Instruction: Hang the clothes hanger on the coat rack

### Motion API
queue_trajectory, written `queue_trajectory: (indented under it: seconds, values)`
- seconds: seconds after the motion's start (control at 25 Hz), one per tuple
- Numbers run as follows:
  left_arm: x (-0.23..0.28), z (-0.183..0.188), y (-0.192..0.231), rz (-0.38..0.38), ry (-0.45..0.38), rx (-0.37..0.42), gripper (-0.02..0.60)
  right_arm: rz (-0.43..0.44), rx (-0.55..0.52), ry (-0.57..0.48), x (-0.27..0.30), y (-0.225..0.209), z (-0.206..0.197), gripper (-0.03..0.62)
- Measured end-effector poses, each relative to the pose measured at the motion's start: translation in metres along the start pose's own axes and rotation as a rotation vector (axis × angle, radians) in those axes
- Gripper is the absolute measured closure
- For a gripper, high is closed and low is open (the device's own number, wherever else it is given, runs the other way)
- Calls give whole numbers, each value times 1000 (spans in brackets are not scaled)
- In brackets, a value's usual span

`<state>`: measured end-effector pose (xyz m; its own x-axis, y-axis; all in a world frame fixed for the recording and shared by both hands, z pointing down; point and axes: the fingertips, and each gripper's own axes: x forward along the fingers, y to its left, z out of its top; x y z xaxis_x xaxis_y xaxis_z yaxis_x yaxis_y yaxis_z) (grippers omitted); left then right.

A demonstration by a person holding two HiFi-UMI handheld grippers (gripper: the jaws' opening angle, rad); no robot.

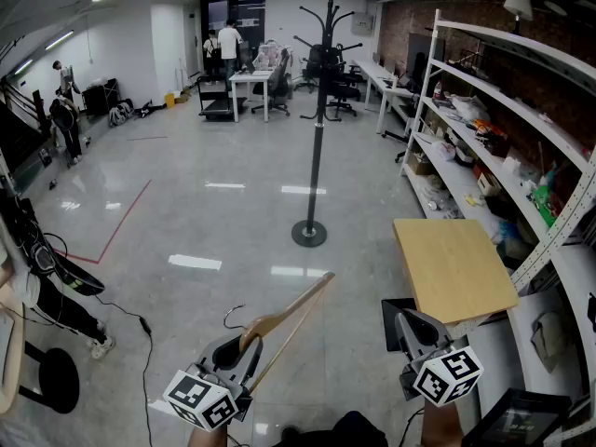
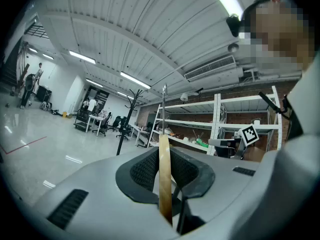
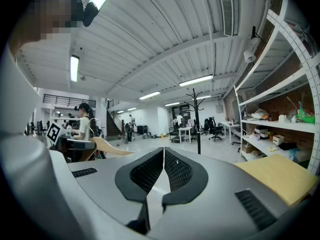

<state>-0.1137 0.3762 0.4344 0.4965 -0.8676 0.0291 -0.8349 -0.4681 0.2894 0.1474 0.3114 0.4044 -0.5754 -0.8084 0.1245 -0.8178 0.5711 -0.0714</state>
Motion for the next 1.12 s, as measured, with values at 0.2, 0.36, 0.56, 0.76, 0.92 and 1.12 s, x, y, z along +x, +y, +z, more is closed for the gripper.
queue_trajectory:
  seconds: [0.2,0.36,0.56,0.76,0.92,1.12]
  values:
    - [25,4,13,-4,8,5,529,15,-3,17,25,-14,-2,585]
    - [58,11,29,7,19,12,529,36,21,1,56,-34,0,586]
    - [122,28,40,-6,29,43,529,54,56,-34,101,-84,10,586]
    - [193,51,44,-4,23,90,529,69,90,-73,146,-141,35,586]
    - [245,58,44,-24,14,96,529,102,86,-88,174,-180,44,586]
    - [295,59,52,-37,46,83,530,116,115,-72,211,-215,43,586]
